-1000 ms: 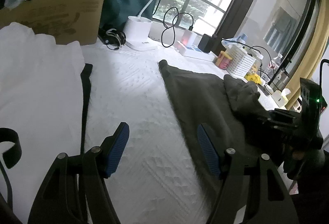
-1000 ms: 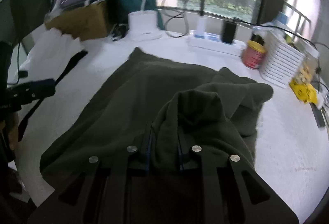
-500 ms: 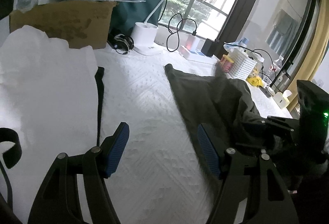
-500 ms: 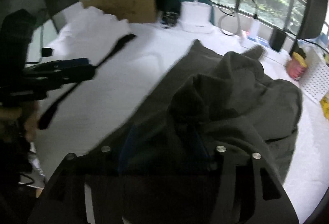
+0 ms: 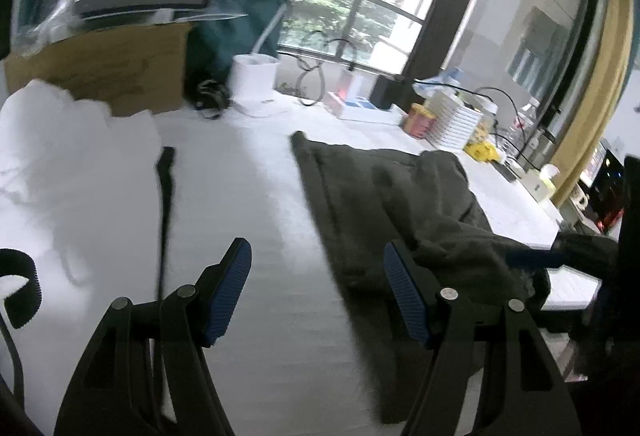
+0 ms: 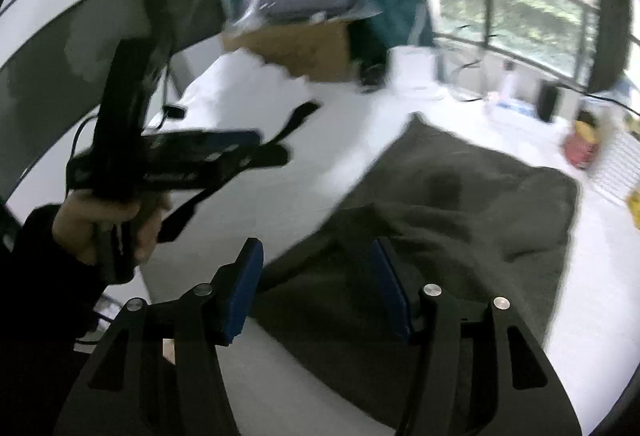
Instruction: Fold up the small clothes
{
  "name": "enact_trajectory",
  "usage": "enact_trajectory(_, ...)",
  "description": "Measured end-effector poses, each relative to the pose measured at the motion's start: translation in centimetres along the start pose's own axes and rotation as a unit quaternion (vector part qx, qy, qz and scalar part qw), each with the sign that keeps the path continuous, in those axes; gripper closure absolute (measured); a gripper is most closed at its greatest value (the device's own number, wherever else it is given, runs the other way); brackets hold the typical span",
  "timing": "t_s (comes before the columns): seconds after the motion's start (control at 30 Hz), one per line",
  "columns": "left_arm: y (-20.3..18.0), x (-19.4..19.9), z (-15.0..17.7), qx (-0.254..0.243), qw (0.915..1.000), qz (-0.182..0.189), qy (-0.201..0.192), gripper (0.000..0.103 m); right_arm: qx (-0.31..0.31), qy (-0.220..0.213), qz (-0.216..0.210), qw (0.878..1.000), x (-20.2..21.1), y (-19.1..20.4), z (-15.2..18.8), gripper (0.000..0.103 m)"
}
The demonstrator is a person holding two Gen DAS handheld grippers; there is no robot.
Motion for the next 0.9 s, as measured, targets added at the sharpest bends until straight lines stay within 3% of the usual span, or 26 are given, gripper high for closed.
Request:
enact_trajectory(0.2, -3.7, -1.9, -0.4, -0.024, 0.9993, 0.028, 0.012, 0.034, -0.078, -0.004, 0.076, 0.994, 2.7, -8.0, 2.2, 0.043)
enact_trajectory(0.4, -5.9, -3.0, -0.9, -0.044, 0.9983, 0.033, 0.021, 0.034, -0.160, 0.007, 0.055, 0.986, 1.4, -11.9, 5.3, 0.043)
enact_trajectory(0.5, -6.2, -2.8, -1.0, -0.048, 0.9983, 0.025, 0.021, 0.034, -0.170, -0.005, 0.000, 0.985, 0.8, -10.6, 4.5, 0.043)
enact_trajectory(0.63, -5.9, -2.2, -1.1, -0.049, 0.9986, 0.010, 0.019, 0.034, -0.131, 0.001, -0.055, 0.990, 0.0, -6.5, 3.6, 0.043)
enact_trajectory(0.9, -5.8, -0.1, -1.1, -0.053, 0.9985, -0.008, 0.010, 0.034, -0.051, 0.046, -0.111, 0.991, -0.5, 0.0, 6.3, 0.043)
Point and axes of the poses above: each gripper's, at about its wrist camera, not at the fingertips, and x roughly against the way its jaws point, y to its left, z to its underside, the point moved 6 cm from there along -x, roughly the way its jaws point, and after that the axes turned 8 degrees about -y, right-handed, at the moved point
